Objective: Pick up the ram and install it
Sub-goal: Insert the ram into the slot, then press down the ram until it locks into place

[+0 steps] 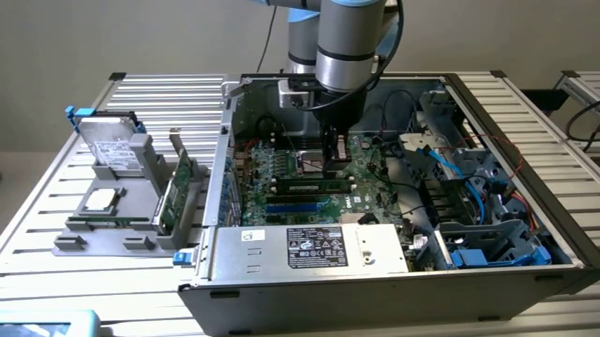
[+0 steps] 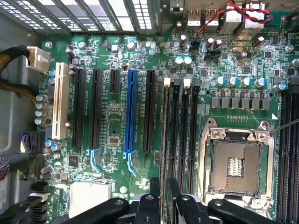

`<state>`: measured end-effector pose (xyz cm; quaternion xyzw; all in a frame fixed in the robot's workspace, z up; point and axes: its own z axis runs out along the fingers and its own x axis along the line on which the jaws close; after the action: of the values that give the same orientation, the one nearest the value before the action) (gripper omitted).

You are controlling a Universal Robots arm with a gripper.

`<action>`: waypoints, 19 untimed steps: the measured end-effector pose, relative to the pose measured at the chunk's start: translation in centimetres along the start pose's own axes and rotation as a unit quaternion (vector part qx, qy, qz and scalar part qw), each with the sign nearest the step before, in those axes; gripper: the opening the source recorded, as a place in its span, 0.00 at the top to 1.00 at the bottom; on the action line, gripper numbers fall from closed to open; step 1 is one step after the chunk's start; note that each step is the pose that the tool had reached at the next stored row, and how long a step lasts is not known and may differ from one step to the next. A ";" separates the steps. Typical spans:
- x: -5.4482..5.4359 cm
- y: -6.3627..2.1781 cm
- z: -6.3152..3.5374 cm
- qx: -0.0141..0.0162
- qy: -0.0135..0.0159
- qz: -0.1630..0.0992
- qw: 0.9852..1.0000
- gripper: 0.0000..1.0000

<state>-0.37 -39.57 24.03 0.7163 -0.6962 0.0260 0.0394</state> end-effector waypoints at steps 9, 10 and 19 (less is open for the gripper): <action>0.0 0.00 0.00 0.000 0.000 0.000 1.000 0.78; 0.0 0.00 0.00 0.000 0.000 0.000 1.000 0.78; 0.0 -0.50 0.00 0.000 0.000 0.000 1.000 0.89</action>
<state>0.13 -39.58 24.02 0.7163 -0.6962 0.0261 0.0395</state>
